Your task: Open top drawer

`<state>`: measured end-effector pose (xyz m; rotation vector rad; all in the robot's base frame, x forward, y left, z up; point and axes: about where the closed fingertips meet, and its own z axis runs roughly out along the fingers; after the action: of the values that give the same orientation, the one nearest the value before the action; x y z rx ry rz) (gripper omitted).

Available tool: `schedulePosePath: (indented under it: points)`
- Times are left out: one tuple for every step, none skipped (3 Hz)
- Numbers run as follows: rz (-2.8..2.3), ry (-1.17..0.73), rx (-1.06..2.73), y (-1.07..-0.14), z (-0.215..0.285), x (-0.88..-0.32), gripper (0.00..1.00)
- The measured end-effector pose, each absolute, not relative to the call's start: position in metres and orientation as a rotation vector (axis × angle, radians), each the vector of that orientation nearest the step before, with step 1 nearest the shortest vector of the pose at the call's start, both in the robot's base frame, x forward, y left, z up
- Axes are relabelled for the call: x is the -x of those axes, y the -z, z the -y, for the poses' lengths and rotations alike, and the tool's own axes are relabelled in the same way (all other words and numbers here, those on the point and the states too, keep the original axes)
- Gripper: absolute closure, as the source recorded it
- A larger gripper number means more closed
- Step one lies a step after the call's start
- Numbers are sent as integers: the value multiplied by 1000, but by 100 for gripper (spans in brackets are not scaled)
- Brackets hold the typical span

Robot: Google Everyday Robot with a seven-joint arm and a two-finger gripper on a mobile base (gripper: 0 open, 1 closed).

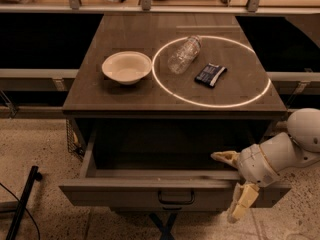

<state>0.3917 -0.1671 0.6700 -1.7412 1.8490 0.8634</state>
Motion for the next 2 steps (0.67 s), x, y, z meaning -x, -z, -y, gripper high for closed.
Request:
schedulePosePath:
  points:
    - [-1861,-880,1757,-666,168,-382,0]
    - [-1881,-893,1780,-663,174,-370,0]
